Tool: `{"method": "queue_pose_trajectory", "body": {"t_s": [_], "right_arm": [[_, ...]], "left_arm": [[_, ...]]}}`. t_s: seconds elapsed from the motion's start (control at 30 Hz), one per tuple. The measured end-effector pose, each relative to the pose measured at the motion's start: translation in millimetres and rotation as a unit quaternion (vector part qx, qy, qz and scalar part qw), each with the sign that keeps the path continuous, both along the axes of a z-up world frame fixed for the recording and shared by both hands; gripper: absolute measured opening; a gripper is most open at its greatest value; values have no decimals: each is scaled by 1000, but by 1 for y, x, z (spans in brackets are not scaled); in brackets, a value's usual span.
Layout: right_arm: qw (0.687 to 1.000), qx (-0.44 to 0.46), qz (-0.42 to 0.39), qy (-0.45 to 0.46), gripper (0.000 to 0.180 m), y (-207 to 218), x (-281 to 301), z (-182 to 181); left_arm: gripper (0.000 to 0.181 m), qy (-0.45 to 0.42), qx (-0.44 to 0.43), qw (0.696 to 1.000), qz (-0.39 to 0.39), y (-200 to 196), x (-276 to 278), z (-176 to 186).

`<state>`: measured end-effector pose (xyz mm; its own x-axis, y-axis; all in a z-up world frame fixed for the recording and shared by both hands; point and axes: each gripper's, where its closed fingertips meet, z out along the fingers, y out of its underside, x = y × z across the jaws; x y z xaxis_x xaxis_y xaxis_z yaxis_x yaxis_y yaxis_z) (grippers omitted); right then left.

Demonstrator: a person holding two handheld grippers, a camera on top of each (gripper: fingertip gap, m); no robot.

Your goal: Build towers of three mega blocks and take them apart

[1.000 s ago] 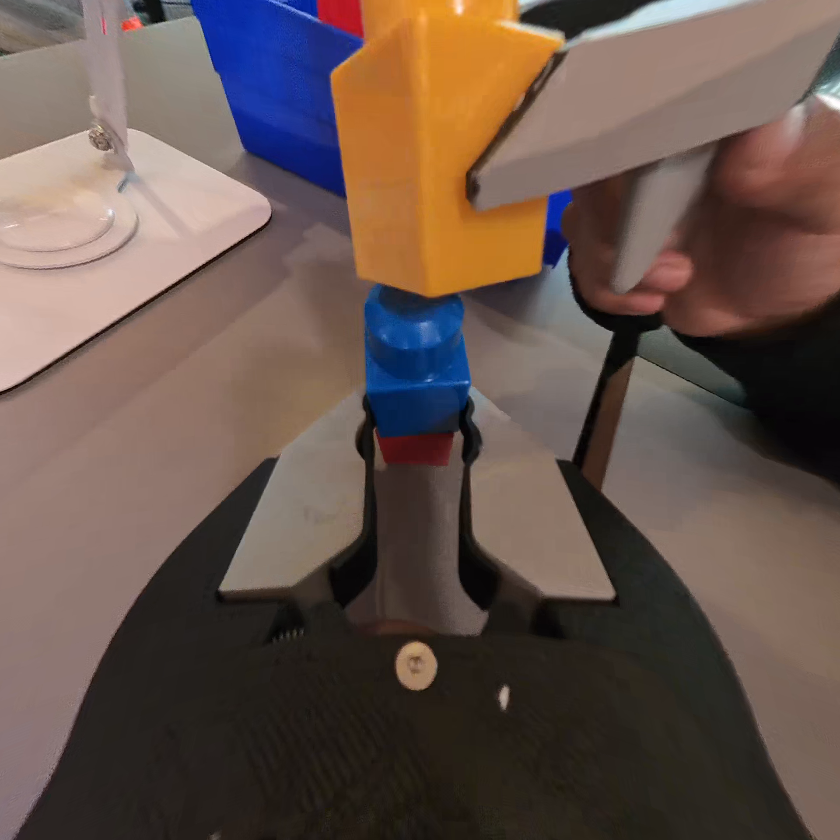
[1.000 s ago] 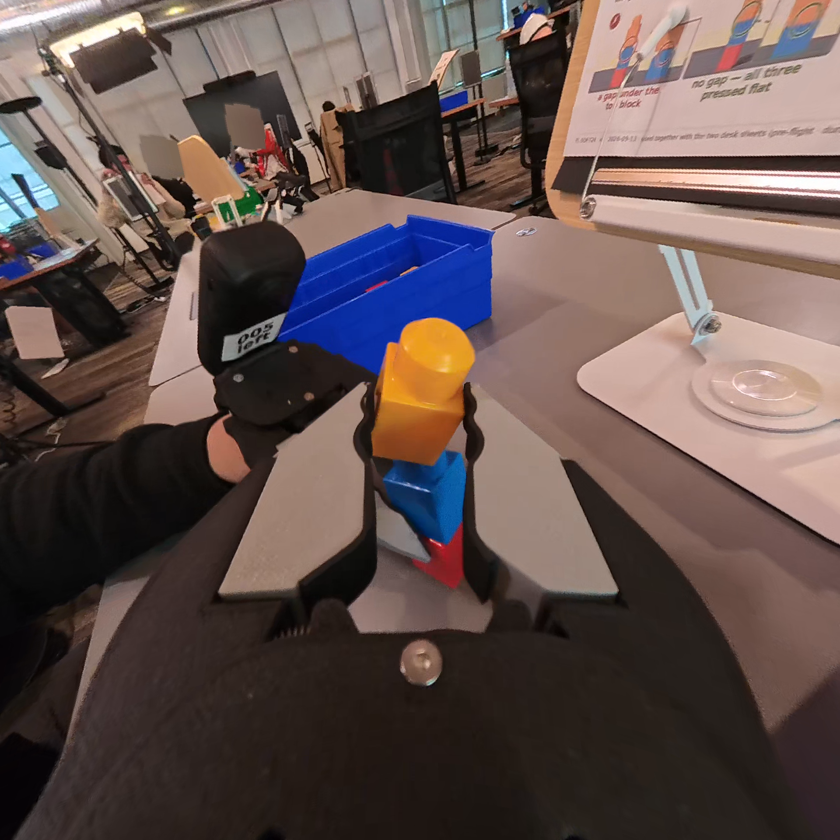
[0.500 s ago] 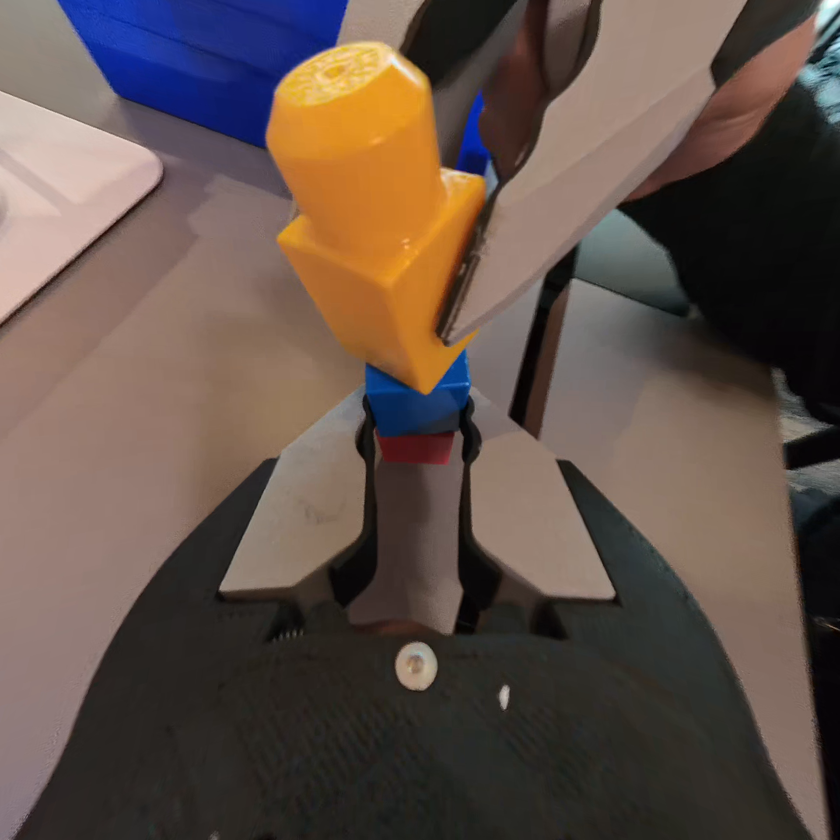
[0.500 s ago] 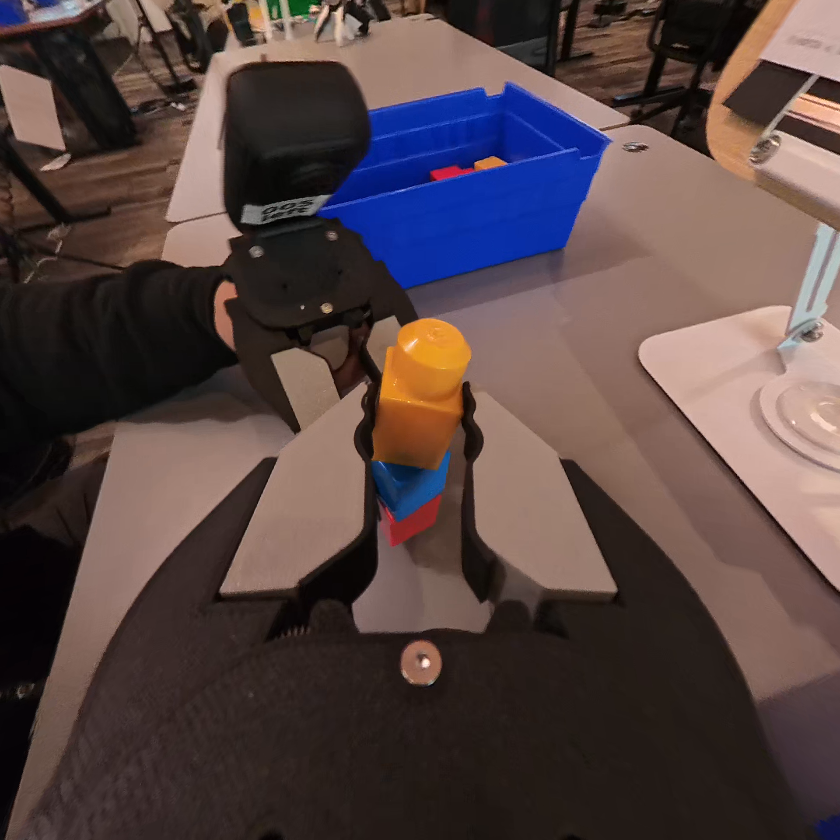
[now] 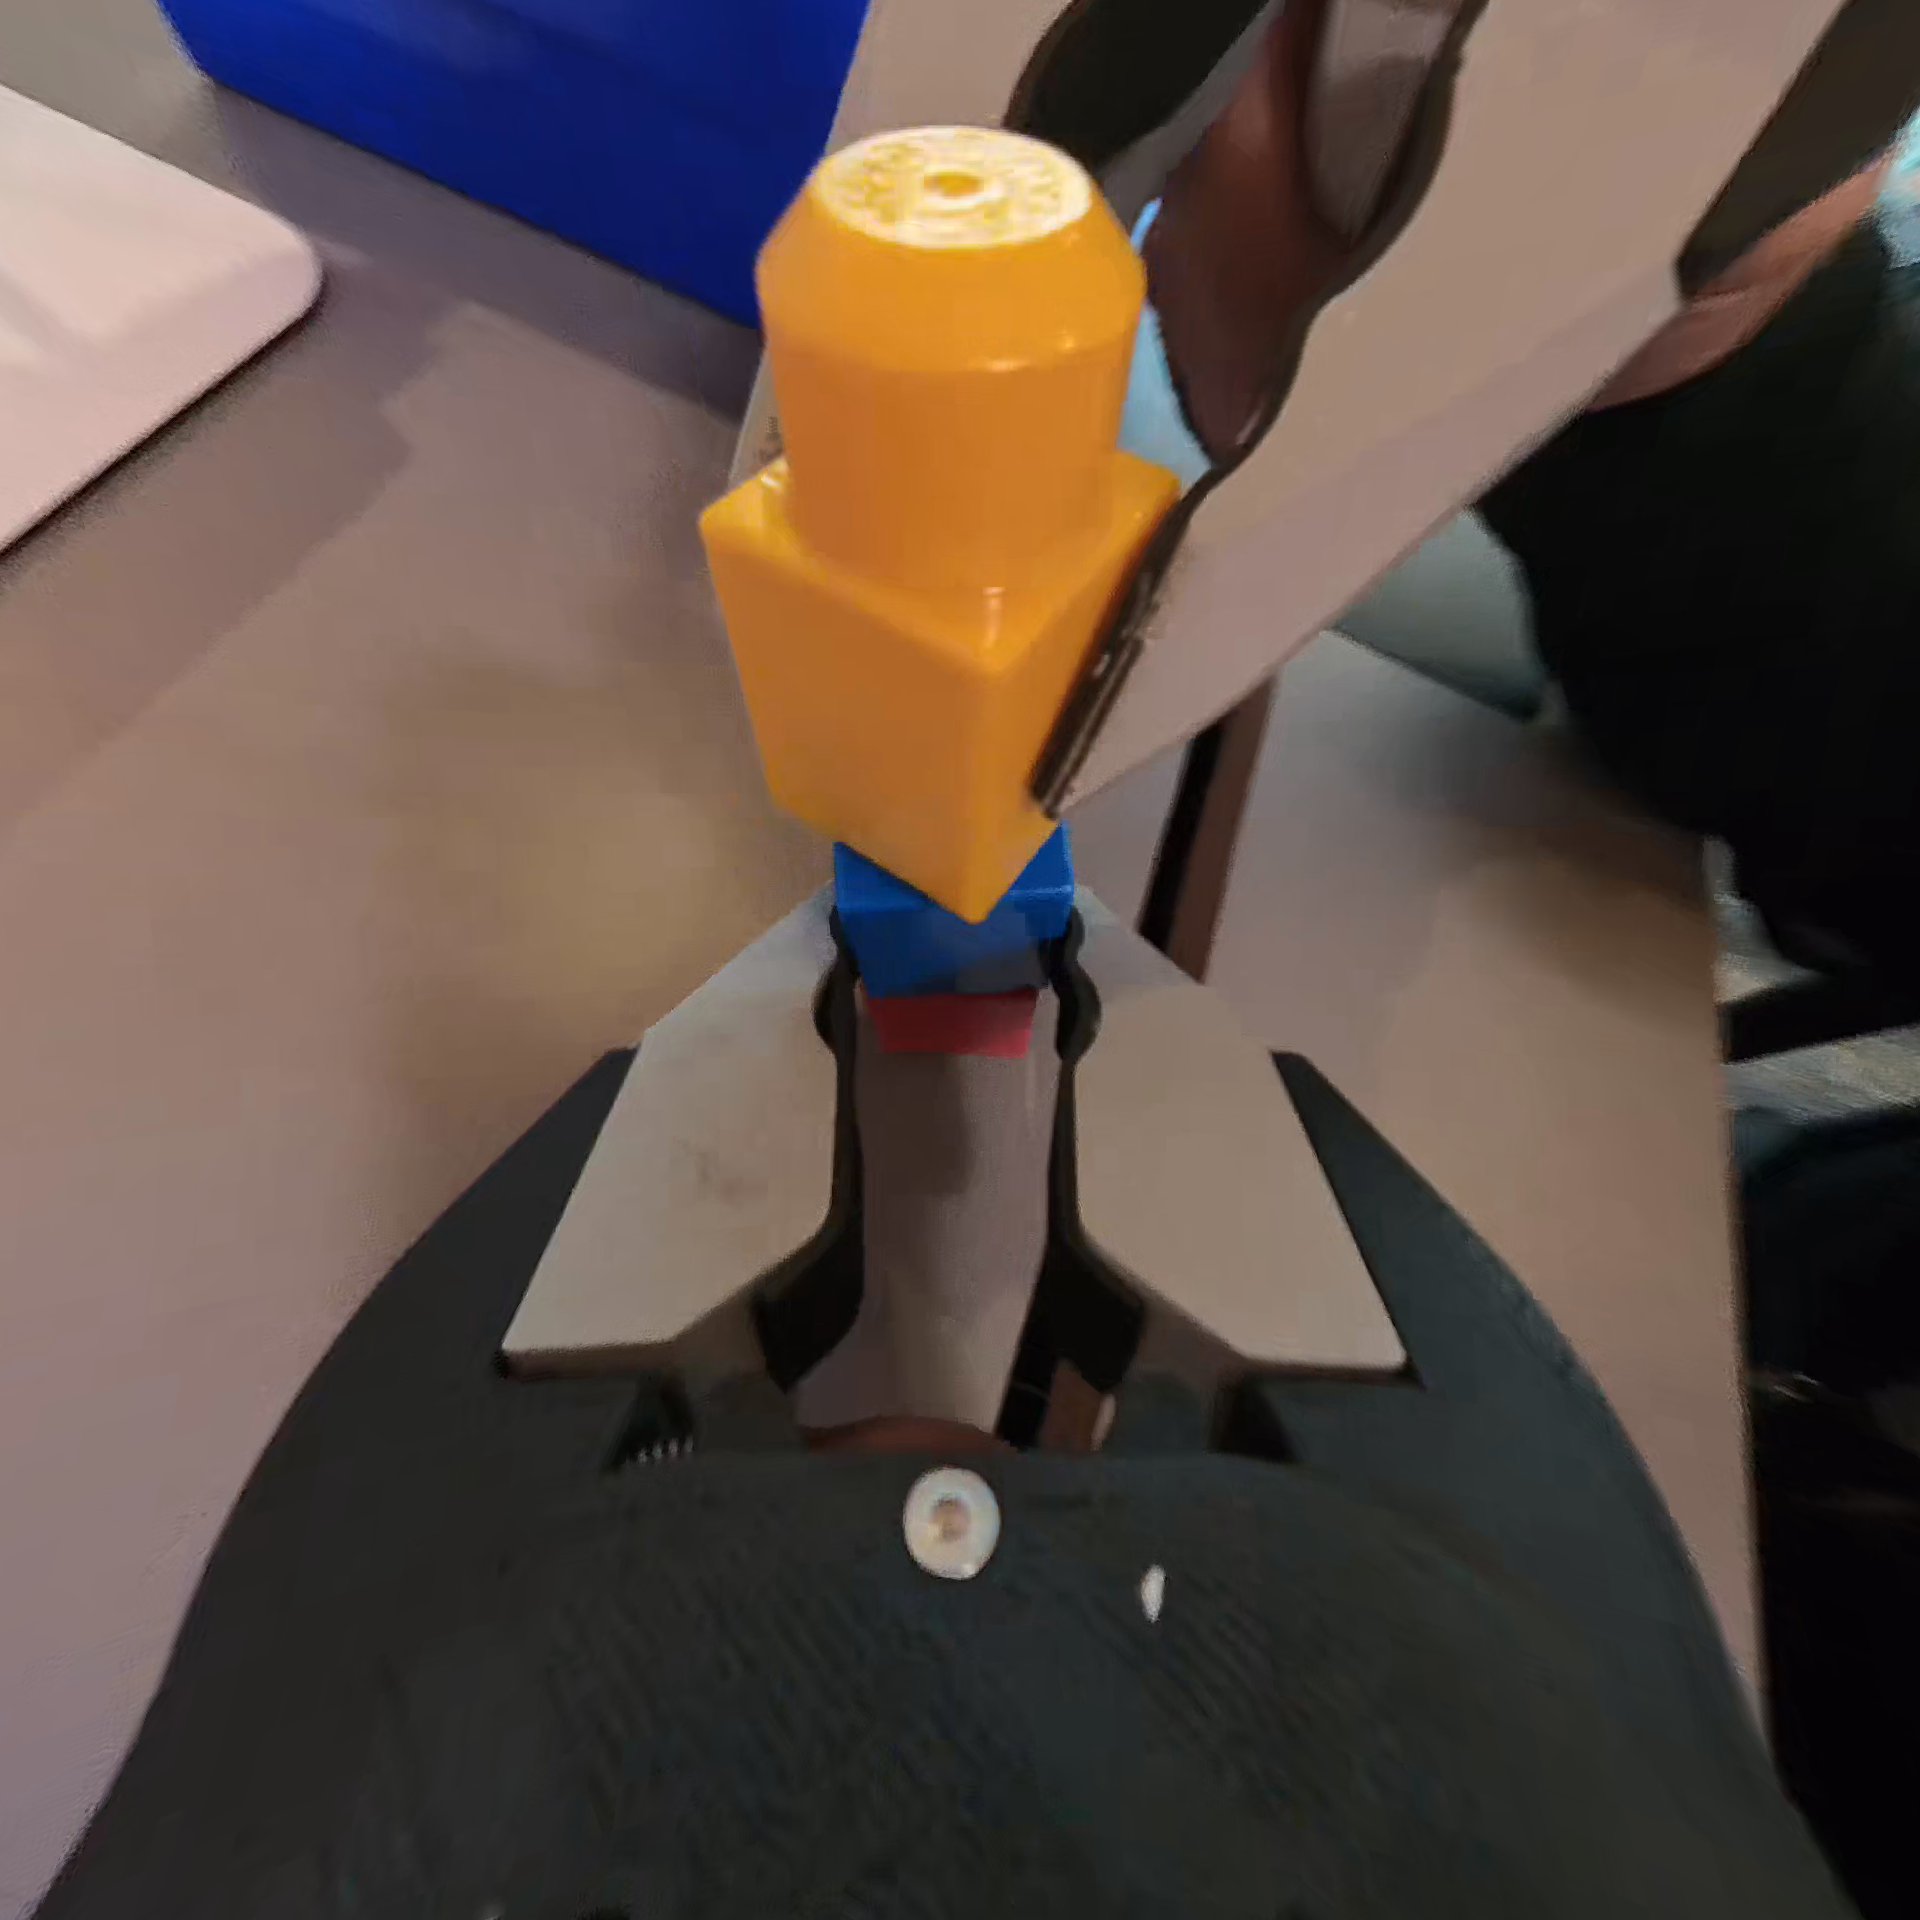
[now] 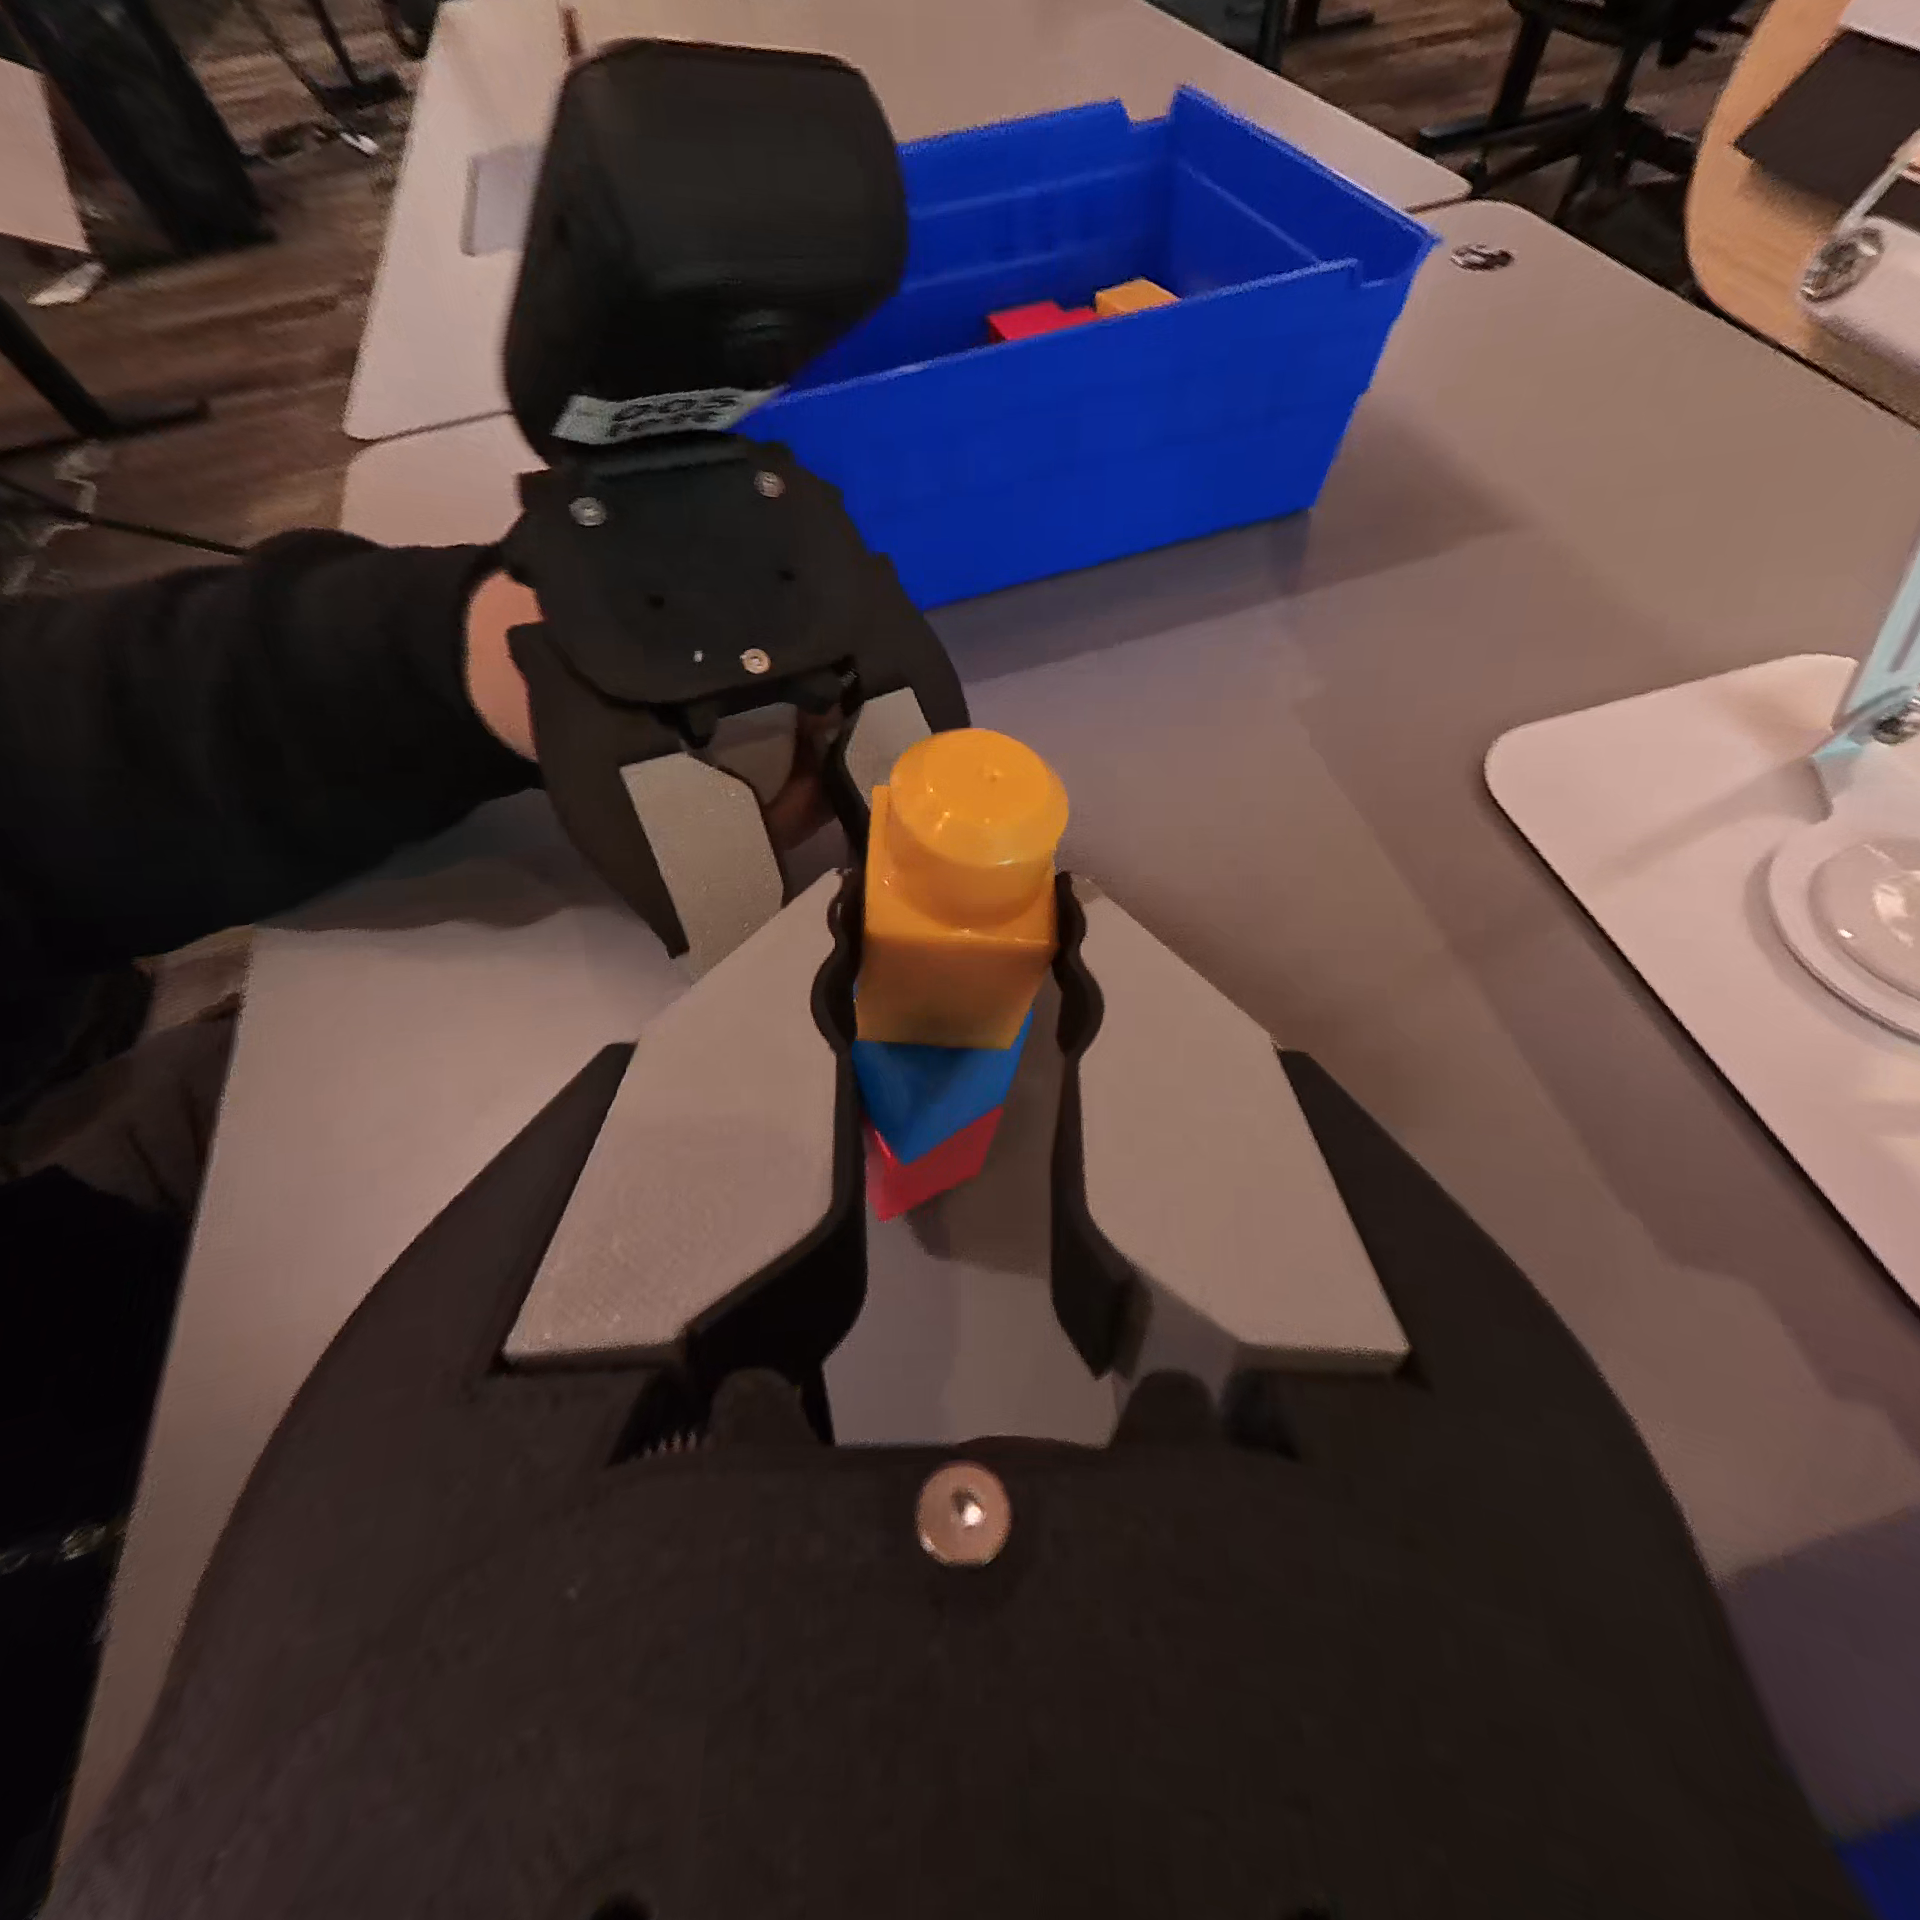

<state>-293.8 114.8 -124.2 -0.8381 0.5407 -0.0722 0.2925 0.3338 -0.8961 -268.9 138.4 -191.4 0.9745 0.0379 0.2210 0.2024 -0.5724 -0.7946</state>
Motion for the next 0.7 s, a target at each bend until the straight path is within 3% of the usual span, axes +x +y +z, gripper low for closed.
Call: {"method": "queue_pose_trajectory", "body": {"t_s": [0.2,0.57,0.7], "right_arm": [[994,-47,102,-15,34,-11,37,19],[997,-31,24,-72,34,3,12,-3],[994,-68,73,-48,34,-8,26,14]], "left_arm": [[34,-80,53,989,-115,-4,49,25],[33,-12,-1,1000,-10,-6,10,8],[34,-77,46,993,-74,-7,33,22]]}}
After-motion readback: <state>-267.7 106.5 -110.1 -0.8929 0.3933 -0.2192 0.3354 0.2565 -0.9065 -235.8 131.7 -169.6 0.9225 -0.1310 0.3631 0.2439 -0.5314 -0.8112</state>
